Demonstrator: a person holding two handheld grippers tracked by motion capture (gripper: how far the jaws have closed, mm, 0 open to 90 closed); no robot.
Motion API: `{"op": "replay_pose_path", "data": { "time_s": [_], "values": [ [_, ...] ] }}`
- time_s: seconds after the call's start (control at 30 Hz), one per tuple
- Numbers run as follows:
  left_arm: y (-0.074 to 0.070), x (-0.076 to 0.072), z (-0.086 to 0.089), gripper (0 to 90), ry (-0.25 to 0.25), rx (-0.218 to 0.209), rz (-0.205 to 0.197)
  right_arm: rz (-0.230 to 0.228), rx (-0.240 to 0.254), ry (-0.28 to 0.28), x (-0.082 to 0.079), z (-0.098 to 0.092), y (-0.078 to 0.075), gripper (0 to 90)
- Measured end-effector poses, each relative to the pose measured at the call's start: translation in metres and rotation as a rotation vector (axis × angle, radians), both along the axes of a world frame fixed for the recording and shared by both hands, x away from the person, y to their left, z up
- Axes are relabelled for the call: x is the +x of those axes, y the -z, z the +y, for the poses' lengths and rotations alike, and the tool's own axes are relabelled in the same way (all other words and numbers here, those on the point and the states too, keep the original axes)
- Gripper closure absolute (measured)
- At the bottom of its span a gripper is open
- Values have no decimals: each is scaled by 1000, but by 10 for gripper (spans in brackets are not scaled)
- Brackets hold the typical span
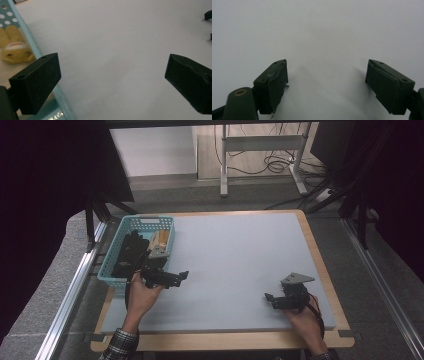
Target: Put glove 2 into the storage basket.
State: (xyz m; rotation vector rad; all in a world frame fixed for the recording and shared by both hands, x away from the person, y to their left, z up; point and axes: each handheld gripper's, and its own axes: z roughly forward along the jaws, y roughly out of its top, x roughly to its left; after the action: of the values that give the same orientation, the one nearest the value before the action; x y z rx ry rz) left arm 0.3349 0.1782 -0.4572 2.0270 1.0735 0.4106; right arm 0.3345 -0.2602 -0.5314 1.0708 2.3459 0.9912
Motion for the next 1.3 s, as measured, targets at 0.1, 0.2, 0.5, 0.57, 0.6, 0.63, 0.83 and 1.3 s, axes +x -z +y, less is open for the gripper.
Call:
{"op": "replay_pose_path", "data": {
  "time_s": [0.1, 0.2, 0.5, 0.57, 0.6, 0.63, 0.83, 1.3],
  "values": [
    [3, 1, -5, 8, 9, -5, -3, -1, 0, 0, 0, 0, 0, 177],
    [5, 1, -11, 9, 17, -7, -6, -1, -1, -1, 0, 0, 0, 177],
    [12, -2, -25, 5, 57, -8, -8, -1, -1, -1, 0, 0, 0, 177],
    [13, -2, -28, 2, 66, -11, -6, -1, -1, -1, 0, 0, 0, 177],
    [15, -3, -30, 0, 71, -13, -5, -1, -1, -1, 0, 0, 0, 177],
    [16, -3, -31, 0, 74, -14, -4, -1, -1, -1, 0, 0, 0, 177],
    [24, -6, -39, 0, 100, -24, 0, -1, -1, -1, 0, 0, 0, 177],
    [61, -13, -58, 0, 147, -29, 31, -1, 0, -1, 0, 0, 0, 177]
  ]
}}
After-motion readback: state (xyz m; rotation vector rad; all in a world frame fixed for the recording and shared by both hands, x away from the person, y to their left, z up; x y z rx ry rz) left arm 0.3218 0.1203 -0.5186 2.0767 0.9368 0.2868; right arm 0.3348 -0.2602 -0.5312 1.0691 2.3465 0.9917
